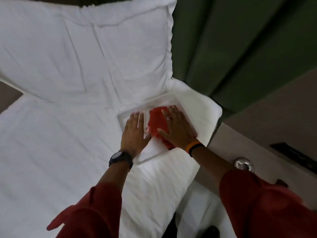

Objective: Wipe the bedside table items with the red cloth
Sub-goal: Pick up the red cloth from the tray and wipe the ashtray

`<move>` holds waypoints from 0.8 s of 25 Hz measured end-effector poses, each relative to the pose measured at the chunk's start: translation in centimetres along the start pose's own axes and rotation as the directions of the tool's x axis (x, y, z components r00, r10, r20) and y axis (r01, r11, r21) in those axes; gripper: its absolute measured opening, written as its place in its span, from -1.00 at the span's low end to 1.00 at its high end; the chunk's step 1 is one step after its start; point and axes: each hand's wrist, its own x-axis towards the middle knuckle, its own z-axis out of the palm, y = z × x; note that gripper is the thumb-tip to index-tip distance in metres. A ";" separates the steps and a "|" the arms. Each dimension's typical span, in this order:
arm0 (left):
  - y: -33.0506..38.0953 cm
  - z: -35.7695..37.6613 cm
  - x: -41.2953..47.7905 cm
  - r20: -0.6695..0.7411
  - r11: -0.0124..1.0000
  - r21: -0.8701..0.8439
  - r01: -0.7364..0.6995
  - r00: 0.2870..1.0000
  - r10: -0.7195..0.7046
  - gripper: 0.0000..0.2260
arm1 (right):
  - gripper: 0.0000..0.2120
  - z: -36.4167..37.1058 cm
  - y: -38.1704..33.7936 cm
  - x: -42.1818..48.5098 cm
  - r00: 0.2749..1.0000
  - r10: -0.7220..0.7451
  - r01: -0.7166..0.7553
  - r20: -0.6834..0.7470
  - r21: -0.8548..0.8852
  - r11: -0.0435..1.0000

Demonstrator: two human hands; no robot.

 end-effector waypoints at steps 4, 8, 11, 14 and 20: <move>-1.0 4.2 0.8 0.139 0.994 0.054 0.090 0.986 -0.096 -0.25 | -0.35 4.3 -0.4 1.6 0.984 0.123 -0.112 0.127 -0.094 0.989; -0.7 5.0 1.6 0.144 0.993 0.120 0.011 0.989 -0.028 -0.22 | -0.61 4.9 -1.5 2.3 0.989 0.144 -0.141 0.032 -0.097 0.985; 0.4 3.9 1.6 0.084 0.993 0.114 0.005 0.996 -0.015 -0.11 | -0.67 2.6 0.0 2.2 0.981 0.187 -0.171 -0.059 0.214 0.962; 3.3 2.8 1.2 0.013 0.981 0.191 -0.038 0.999 0.036 0.01 | -0.65 -0.6 1.7 -0.7 0.930 0.274 -0.138 -0.246 0.459 0.878; 16.1 4.4 -0.9 -0.232 0.943 0.077 -0.324 0.914 0.333 -0.05 | -0.61 -5.7 10.5 -15.8 0.708 0.600 -0.206 -0.373 0.703 0.681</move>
